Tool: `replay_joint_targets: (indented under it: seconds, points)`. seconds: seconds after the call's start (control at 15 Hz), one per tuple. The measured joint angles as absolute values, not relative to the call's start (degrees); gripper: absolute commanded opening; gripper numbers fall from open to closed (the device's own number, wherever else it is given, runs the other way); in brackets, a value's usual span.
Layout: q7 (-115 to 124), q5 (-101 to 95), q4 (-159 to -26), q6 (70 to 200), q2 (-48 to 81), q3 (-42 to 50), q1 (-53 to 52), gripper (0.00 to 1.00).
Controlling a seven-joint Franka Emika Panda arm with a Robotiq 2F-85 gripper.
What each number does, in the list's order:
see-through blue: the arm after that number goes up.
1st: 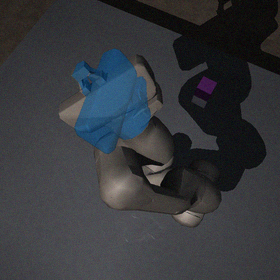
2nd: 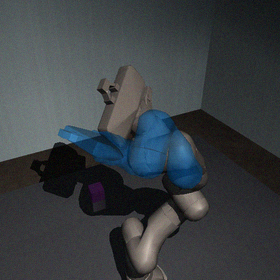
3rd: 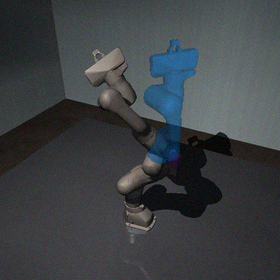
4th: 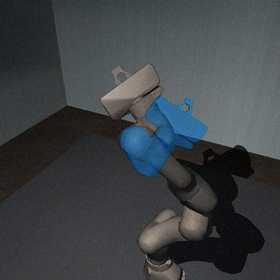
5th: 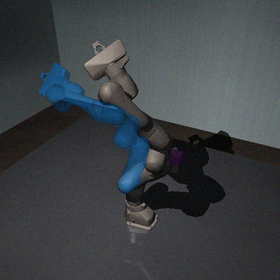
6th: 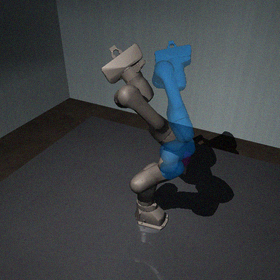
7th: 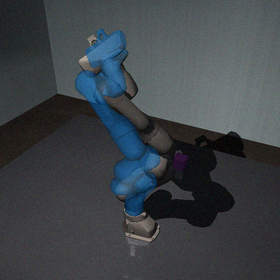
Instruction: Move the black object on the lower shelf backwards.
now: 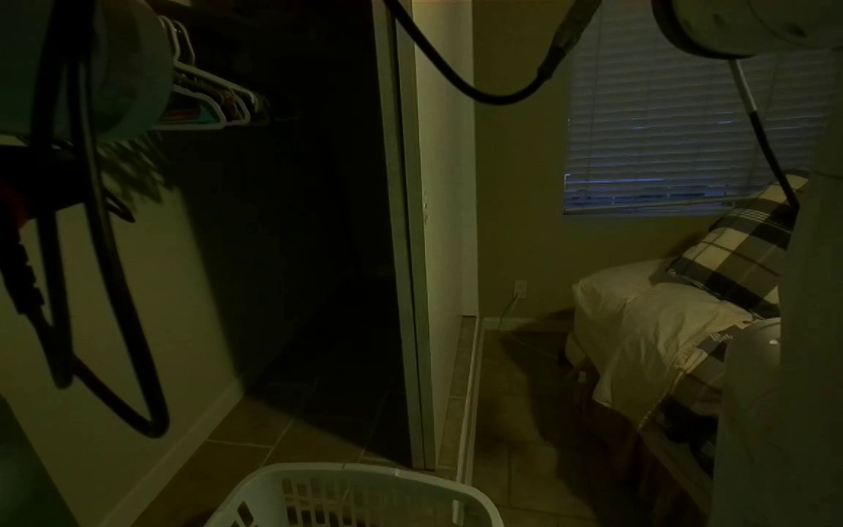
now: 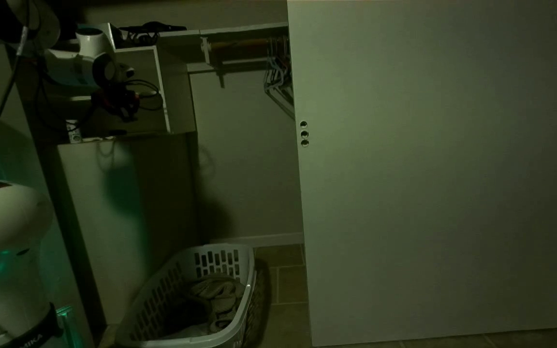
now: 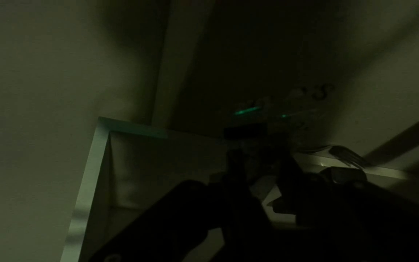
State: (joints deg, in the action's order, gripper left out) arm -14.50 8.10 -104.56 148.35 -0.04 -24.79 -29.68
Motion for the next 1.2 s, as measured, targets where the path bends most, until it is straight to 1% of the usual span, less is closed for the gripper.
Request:
replay_joint_targets:
  seconds: [0.27,0.6,1.2]
  points:
    - [-14.4,8.0,-101.6,148.3,1.8,-24.8,-28.9,0.07]
    - [-13.8,6.2,-95.1,148.0,7.5,-24.8,-28.4,0.07]
    - [-5.6,-0.6,-86.3,148.0,17.8,-24.2,-30.9,0.07]
